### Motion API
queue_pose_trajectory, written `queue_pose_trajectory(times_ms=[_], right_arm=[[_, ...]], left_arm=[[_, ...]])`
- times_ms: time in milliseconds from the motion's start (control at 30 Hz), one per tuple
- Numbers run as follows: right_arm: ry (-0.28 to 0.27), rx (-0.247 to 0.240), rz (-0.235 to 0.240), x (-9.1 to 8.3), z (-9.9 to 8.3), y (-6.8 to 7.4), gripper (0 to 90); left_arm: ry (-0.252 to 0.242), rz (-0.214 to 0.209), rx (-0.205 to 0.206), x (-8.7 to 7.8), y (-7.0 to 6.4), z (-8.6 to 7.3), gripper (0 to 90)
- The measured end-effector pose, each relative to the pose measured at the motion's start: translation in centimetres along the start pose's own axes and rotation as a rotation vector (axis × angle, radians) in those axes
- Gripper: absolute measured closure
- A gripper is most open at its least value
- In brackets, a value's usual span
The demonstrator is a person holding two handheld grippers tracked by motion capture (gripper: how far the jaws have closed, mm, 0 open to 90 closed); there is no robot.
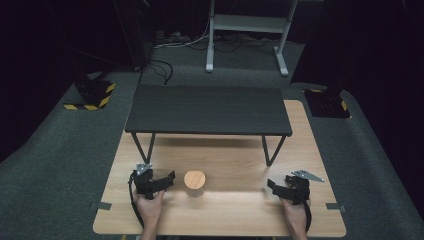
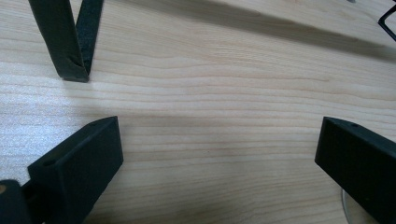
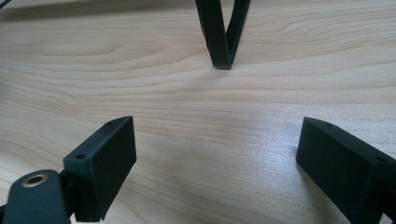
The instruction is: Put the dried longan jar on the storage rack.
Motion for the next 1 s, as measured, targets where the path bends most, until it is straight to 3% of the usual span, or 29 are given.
queue_pose_trajectory(times_ms=[300, 433, 633, 1000], right_arm=[[-0.002, 0.005, 0.004, 0.0, 0.0, -0.1, 11.6], [-0.005, 0.009, 0.008, 0.0, 0.0, -0.2, 11.5], [-0.009, 0.015, 0.013, 0.0, -0.1, -0.3, 11.5], [-0.009, 0.015, 0.014, 0.0, -0.1, -0.3, 11.5]], left_arm=[[0.002, -0.016, -0.005, -0.1, 0.2, 0.0, 0.5], [0.024, -0.038, 0.027, 0.0, 0.1, 0.3, 0.5], [0.03, -0.06, 0.029, -0.4, 0.2, 0.3, 0.5], [0.053, -0.061, 0.116, -2.1, 0.5, -0.4, 0.6]])
Point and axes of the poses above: each handheld gripper's, and its own axes: x roughly forward along the jaws, z roughly out of its top, y roughly to its left, the point moved 8 cm from there along x, roughly forward along the jaws, and after that the axes turned 9 degrees about -x, right-handed, at the moved point
